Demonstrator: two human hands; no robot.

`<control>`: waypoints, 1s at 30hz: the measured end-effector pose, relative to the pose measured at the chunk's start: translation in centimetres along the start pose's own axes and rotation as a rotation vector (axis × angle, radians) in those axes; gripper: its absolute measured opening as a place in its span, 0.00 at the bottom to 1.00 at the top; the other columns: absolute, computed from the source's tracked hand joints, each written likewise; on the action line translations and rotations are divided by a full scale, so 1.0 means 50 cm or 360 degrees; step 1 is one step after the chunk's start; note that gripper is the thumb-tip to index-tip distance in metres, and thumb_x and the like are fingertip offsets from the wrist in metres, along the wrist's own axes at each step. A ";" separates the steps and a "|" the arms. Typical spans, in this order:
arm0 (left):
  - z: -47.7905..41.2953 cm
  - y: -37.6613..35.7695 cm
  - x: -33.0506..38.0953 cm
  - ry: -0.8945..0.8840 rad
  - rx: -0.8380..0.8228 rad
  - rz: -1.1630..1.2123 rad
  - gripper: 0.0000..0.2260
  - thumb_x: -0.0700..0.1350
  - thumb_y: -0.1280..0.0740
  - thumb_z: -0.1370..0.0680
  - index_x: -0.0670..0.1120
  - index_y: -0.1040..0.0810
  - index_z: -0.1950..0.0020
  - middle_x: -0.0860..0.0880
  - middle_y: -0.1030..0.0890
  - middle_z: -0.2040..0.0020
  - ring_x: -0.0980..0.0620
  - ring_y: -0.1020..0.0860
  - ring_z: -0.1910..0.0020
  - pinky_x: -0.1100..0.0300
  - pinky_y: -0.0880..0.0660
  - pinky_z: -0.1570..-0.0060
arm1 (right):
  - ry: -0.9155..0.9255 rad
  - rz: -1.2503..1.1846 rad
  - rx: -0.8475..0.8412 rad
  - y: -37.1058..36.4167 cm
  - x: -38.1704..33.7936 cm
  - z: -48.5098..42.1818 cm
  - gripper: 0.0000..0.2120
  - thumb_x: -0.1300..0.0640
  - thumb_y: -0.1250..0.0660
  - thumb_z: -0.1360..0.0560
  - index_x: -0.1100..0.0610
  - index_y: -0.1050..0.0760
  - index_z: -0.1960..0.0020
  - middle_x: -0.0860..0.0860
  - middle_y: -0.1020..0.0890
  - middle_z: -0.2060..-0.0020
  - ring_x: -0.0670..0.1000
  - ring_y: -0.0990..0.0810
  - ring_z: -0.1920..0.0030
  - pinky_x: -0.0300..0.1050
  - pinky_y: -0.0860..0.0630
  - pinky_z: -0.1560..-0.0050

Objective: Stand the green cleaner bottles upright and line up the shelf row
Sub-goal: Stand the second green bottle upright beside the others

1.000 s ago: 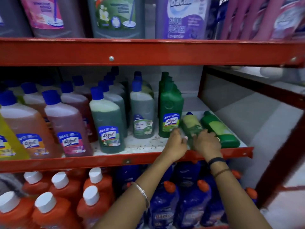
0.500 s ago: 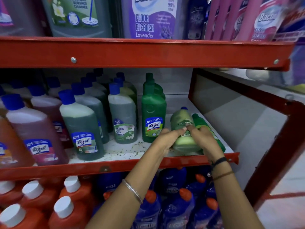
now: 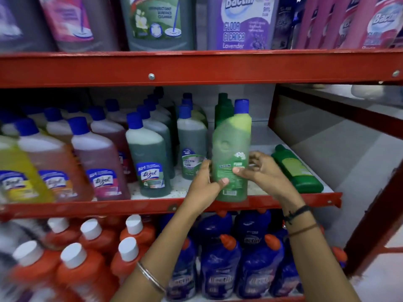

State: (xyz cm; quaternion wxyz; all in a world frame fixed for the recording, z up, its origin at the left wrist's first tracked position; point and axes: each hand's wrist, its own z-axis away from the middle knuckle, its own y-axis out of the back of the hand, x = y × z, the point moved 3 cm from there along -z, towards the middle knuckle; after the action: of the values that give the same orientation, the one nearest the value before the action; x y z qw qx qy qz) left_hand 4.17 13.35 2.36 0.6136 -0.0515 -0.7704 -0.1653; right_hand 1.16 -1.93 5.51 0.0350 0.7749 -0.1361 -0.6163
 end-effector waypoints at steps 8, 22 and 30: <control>0.021 0.111 -0.049 -0.0180 0.0564 -0.0556 0.24 0.36 0.33 0.29 0.45 0.37 0.36 0.42 0.23 0.40 0.42 0.24 0.43 0.52 0.26 0.48 | 0.0140 0.0079 -0.0194 -0.153 0.017 -0.051 0.23 0.67 0.28 0.32 0.58 0.31 0.40 0.48 0.20 0.50 0.41 0.20 0.50 0.38 0.22 0.47; 0.052 0.128 -0.092 -0.0586 0.0611 -0.0552 0.08 0.36 0.42 0.23 0.40 0.29 0.45 0.43 0.23 0.50 0.50 0.25 0.53 0.59 0.28 0.53 | 0.0061 0.0538 0.0372 -0.229 -0.004 -0.080 0.37 0.29 0.28 0.46 0.55 0.23 0.48 0.55 0.24 0.46 0.50 0.22 0.52 0.46 0.21 0.50; 0.013 0.117 -0.077 -0.0353 0.0230 -0.0545 0.33 0.41 0.34 0.25 0.42 0.50 0.27 0.42 0.40 0.30 0.51 0.36 0.33 0.67 0.40 0.34 | 0.0104 0.0123 0.0260 -0.208 -0.025 -0.059 0.15 0.57 0.28 0.33 0.57 0.24 0.47 0.55 0.18 0.51 0.54 0.19 0.51 0.50 0.20 0.50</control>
State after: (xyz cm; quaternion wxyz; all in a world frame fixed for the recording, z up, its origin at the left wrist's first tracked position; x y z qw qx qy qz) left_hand 6.15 19.53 -0.36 0.4900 0.1064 -0.8406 -0.2048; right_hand 5.50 8.03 5.06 0.0000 0.7889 -0.2145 -0.5758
